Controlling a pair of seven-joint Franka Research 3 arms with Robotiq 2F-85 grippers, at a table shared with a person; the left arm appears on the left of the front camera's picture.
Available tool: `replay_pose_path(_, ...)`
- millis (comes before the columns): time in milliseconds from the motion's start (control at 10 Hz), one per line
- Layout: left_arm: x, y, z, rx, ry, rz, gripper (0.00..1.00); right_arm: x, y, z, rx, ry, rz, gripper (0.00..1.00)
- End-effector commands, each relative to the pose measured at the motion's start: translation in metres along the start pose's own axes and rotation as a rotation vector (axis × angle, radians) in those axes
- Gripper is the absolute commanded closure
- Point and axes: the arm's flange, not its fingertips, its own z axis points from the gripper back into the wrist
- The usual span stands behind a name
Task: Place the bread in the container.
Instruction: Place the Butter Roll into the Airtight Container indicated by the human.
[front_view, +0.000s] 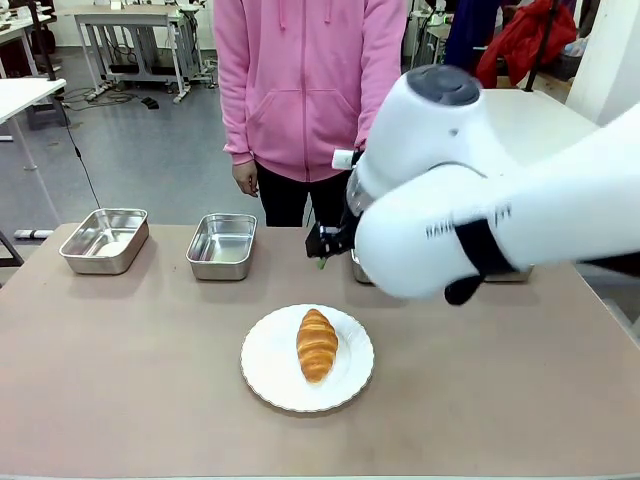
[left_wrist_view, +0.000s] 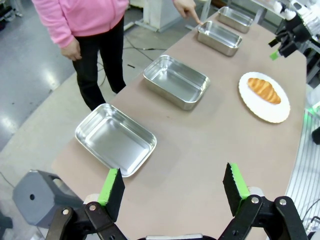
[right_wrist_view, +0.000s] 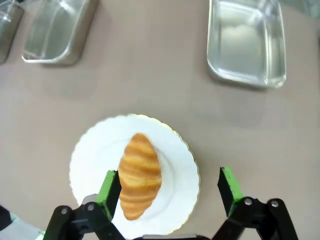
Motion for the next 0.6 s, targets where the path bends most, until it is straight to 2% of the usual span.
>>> replay_pose_path(0,0.000,-0.002,0.002,-0.003,-0.003,-0.009,0.00,0.009,0.015,0.001,0.067,0.101,-0.047,0.00)
replay_pose_path(100,0.000,-0.002,0.002,-0.003,-0.003,-0.009,0.00,0.000,0.000,0.000,0.000,0.000,0.000,0.00)
replay_pose_path(400,0.000,-0.002,0.002,-0.003,-0.003,-0.009,0.00,0.000,0.000,0.000,0.000,0.000,0.000,0.00)
replay_pose_path(500,0.000,-0.002,0.002,-0.003,-0.003,-0.009,0.00,0.000,0.001,0.000,0.005,0.035,-0.011,0.00)
